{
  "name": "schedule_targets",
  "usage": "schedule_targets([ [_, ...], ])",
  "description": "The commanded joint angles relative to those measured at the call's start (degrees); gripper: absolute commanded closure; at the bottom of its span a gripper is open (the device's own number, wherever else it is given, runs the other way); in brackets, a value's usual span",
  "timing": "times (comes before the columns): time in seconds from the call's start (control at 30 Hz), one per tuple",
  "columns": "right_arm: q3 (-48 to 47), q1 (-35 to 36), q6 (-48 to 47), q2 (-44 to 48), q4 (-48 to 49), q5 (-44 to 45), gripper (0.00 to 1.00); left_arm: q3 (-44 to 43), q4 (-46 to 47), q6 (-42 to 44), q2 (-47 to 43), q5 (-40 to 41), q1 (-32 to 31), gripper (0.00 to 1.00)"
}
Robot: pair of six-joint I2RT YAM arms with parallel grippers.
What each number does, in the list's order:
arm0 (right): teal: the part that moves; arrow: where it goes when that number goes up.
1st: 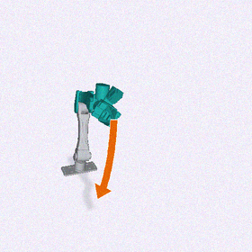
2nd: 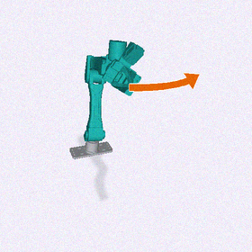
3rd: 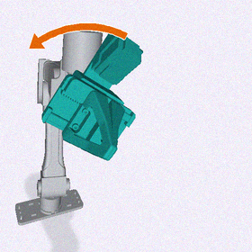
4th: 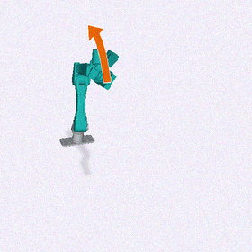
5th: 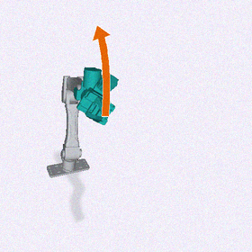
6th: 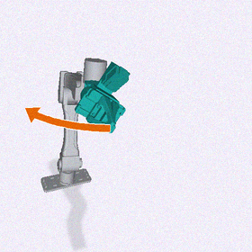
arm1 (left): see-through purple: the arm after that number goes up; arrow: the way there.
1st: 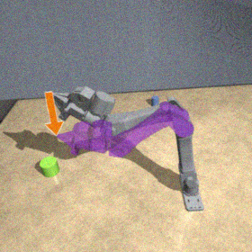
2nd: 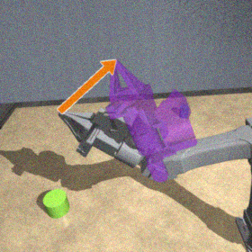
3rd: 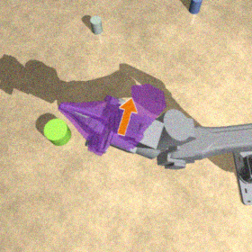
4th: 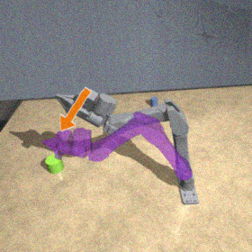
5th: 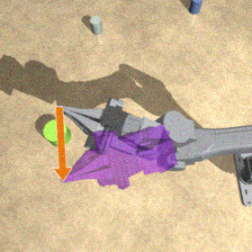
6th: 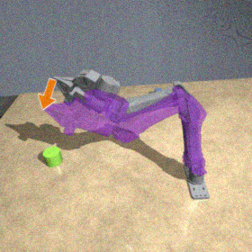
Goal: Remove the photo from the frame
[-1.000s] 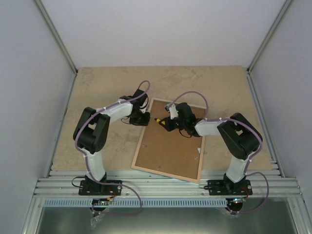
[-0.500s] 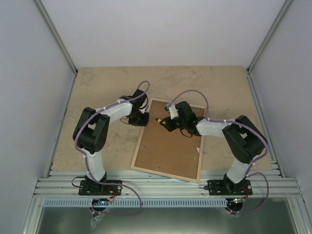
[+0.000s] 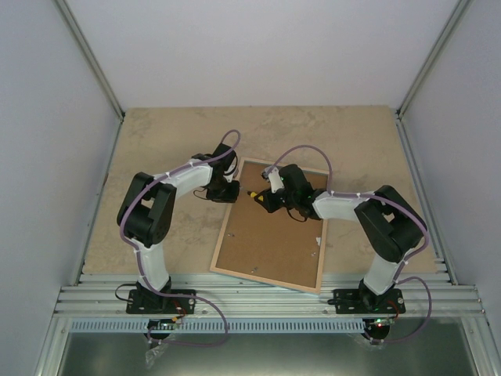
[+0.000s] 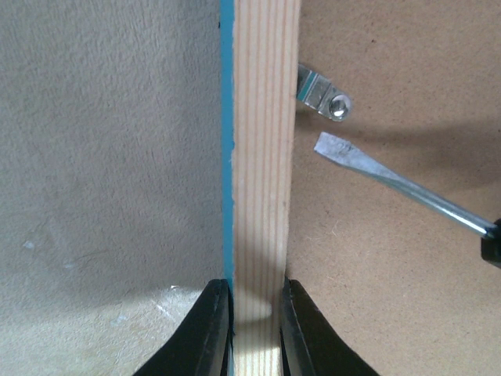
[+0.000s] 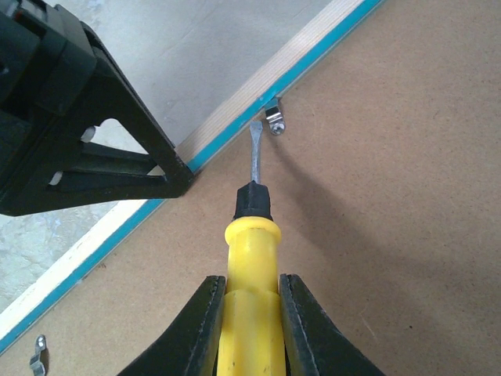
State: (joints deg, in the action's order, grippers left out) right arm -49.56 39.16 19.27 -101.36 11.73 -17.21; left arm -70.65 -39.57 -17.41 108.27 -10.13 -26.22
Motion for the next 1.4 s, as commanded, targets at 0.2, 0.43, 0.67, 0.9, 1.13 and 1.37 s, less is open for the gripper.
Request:
schedule_targets([
  [0.2, -2.1, 0.2, -0.2, -2.8, 1.2, 2.3, 1.00, 0.6, -2.0, -1.1, 0.2, -0.2, 0.6, 1.00],
  [0.43, -2.4, 0.1, 0.2, -3.7, 2.1, 1.8, 0.99, 0.5, -1.9, -1.2, 0.2, -0.2, 0.6, 1.00],
  [0.67, -1.6, 0.1, -0.1, -2.2, 2.4, 0.5, 1.00, 0.5, -2.0, -1.1, 0.3, 0.1, 0.6, 1.00],
  [0.9, -1.1, 0.1, -0.4, -1.0, 2.3, 0.1, 1.00, 0.4, -2.0, -1.1, 0.5, 0.2, 0.6, 1.00],
  [1.13, -1.3, 0.1, -0.3, -1.7, 2.5, -0.5, 0.99, 0.5, -2.1, -1.1, 0.5, 0.2, 0.6, 1.00],
  [1.37, -0.9, 0.1, -0.4, -1.1, 3.1, -1.6, 1.00, 0.4, -2.2, -1.0, 0.5, 0.6, 0.6, 1.00],
])
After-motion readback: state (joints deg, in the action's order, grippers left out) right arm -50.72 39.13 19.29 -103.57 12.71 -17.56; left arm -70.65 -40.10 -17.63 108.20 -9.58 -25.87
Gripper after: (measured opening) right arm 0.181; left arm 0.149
